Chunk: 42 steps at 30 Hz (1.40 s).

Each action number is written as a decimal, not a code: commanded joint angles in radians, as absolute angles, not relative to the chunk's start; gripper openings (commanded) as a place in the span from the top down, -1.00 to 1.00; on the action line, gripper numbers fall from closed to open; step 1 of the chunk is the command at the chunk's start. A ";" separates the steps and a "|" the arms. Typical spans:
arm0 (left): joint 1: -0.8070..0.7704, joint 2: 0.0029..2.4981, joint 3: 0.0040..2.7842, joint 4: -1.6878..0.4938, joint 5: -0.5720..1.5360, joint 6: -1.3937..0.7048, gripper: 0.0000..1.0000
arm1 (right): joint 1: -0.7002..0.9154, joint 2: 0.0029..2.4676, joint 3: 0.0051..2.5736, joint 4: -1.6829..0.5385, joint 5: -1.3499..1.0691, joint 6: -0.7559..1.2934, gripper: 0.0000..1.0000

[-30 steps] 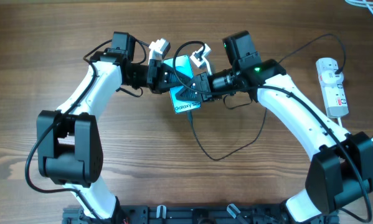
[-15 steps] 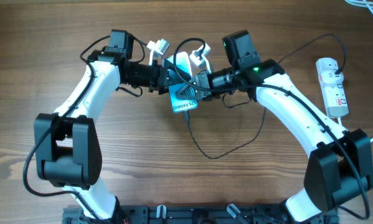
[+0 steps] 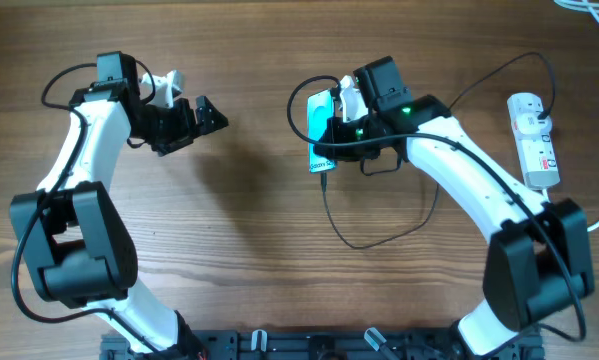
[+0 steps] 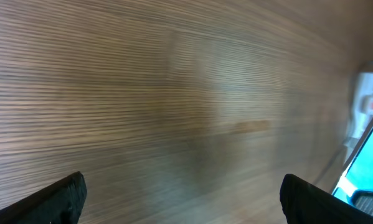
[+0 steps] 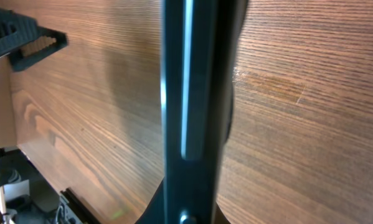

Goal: Plug charger to phone and switch on socket
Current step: 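Lower the phone with the right gripper and lay it flat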

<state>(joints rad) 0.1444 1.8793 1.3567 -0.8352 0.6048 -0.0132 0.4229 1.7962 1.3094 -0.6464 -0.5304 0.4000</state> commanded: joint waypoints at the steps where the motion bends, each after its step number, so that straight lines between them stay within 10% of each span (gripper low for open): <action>1: 0.144 1.877 1.361 -0.837 0.522 -0.015 -1.00 | 0.429 1.880 1.314 -0.590 -0.585 0.418 0.91; 34: 0.144 1.877 1.361 -0.837 0.522 -0.015 -1.00 | 0.429 2.155 1.314 -0.247 -0.750 0.495 0.91; 42: 0.144 1.877 1.361 -0.837 0.522 -0.015 -1.00 | 0.429 2.155 1.314 -0.287 -0.704 0.471 0.60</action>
